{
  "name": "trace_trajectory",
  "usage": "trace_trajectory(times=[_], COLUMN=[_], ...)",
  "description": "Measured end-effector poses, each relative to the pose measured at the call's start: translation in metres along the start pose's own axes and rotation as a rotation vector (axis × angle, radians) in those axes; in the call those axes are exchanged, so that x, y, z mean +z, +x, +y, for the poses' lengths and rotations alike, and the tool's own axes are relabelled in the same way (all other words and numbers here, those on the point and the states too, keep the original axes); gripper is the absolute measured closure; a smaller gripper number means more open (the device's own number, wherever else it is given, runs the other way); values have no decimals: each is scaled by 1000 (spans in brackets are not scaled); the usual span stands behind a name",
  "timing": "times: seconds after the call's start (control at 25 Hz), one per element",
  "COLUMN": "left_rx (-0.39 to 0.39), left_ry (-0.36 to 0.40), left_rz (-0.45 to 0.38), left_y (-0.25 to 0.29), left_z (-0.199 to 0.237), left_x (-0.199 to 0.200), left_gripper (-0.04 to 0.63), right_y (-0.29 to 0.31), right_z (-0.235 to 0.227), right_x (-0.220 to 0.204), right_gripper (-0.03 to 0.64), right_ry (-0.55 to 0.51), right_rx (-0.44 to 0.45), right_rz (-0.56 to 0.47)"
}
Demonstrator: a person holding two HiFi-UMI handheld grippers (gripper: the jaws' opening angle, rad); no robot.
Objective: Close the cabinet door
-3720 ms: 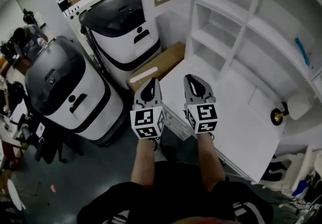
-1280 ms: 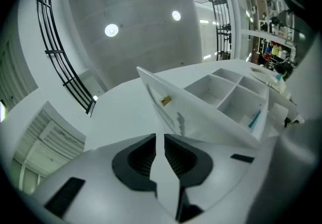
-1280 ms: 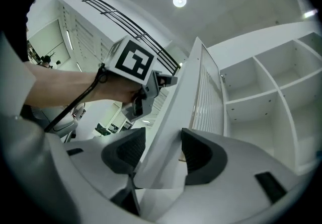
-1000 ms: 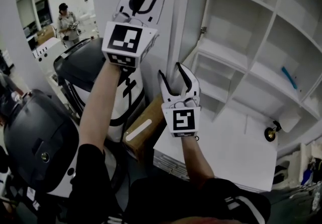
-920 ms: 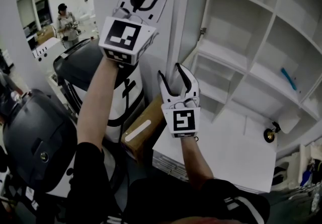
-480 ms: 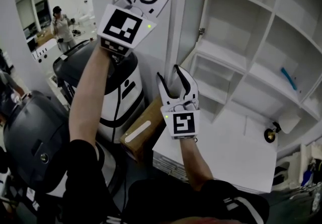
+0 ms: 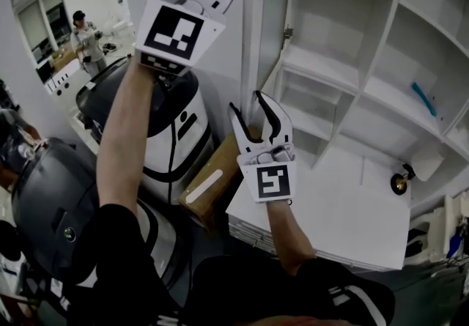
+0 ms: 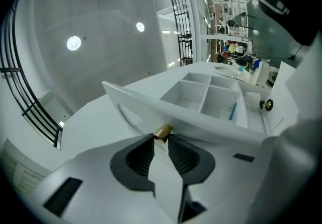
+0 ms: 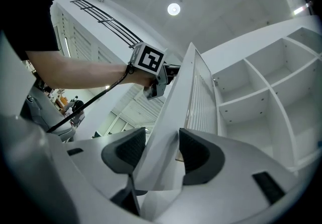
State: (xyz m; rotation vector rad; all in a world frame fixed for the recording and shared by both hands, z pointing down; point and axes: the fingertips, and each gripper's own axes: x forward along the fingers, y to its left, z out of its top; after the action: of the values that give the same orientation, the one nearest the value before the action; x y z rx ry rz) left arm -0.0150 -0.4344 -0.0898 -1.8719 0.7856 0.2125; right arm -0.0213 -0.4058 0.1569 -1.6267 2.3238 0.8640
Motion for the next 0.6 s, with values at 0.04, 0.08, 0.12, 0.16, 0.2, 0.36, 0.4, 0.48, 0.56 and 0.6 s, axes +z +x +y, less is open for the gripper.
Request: trace_trajectory(times=[0.04, 0.08, 0.12, 0.16, 0.2, 0.36, 0.4, 0.48, 0.56, 0.6], left_rx=[-2, -4, -7, -11, -17, -20, -17, -22, -31, -33], left_ry=[2, 8, 15, 18, 16, 28, 35, 40, 48, 55], left_rz=[-3, -5, -7, -12, -19, -51, -57, -60, -71, -79], left_y=[1, 2, 3, 4, 5, 9, 10, 13, 19, 23], left_z=[-2, -4, -5, -7, -8, -12, -14, -19, -25, -28], left_x=[3, 5, 7, 8, 10, 14, 16, 20, 24, 26], left_gripper=[502, 502, 502, 502, 502, 502, 502, 502, 503, 503], right_y=[-2, -4, -6, -7, -9, -16, -19, -23, -28, -31], right_z=[-2, -3, -5, -6, -7, -13, -16, -21, -28, -33], right_x=[1, 1, 2, 2, 3, 5, 6, 6, 6, 6], right_gripper=[396, 396, 397, 397, 400, 409, 417, 423, 426, 428], right_ry=[-5, -13, -24, -38, -53, -73, -66, -52, -42, -36], right_rx=[-2, -5, -7, -7, -5, -6, -10, -21, -29, -31], right_rz=[-4, -5, -4, 0, 6, 18, 16, 20, 33, 39])
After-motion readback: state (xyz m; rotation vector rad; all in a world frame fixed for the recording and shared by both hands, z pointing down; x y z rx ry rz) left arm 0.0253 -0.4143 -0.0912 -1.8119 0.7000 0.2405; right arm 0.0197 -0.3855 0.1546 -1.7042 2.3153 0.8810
